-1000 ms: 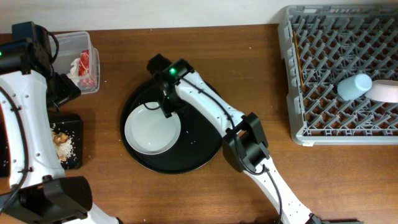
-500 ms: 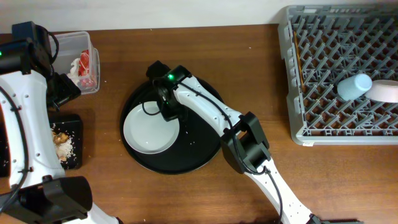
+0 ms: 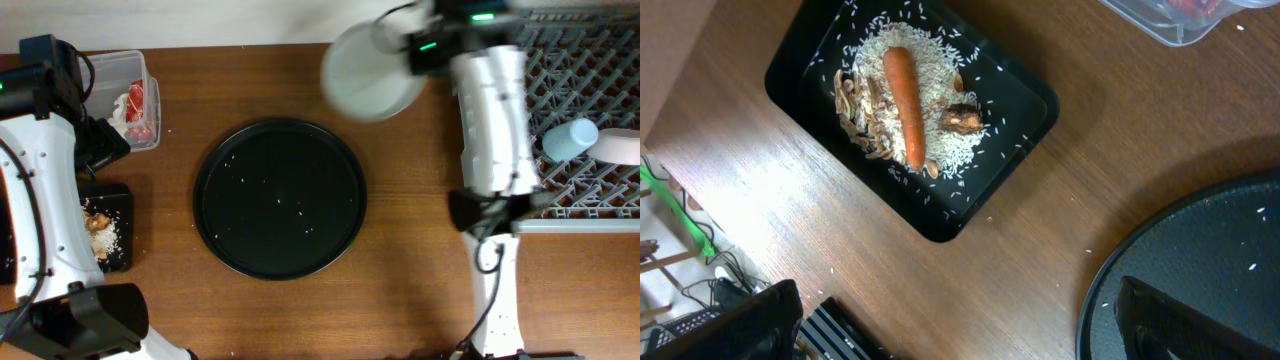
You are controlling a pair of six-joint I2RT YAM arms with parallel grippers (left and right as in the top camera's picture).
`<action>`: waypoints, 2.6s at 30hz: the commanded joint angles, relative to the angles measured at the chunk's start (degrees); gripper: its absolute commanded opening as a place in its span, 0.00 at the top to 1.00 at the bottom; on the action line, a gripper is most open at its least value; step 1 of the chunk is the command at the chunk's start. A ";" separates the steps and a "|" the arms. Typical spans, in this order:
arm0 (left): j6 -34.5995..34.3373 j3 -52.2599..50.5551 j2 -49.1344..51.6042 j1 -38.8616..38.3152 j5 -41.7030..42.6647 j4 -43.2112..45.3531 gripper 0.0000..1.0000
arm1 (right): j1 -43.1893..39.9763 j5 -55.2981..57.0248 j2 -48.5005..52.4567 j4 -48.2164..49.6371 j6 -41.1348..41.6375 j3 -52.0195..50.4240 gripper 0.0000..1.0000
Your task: Sort waste into correct bins and load items into the dishwasher rack
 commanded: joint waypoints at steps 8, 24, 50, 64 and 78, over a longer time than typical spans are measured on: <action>-0.68 0.15 -0.74 0.35 -0.17 -0.07 0.01 | -21.73 11.23 -1.51 13.27 -5.16 -3.30 0.96; -0.68 0.15 -0.74 0.35 -0.17 -0.07 0.01 | -16.00 33.66 -1.40 35.08 -17.77 -27.96 0.96; -0.68 0.15 -0.74 0.35 -0.15 -0.07 0.01 | -8.98 18.73 -27.41 -4.28 25.42 -26.67 0.01; -0.68 0.15 -0.74 0.35 -0.17 -0.07 0.01 | -1.22 6.91 -55.45 -4.15 17.27 -48.17 0.00; -0.68 0.15 -0.74 0.35 -0.15 -0.07 0.01 | -0.70 4.22 -73.96 15.76 15.89 -97.53 0.02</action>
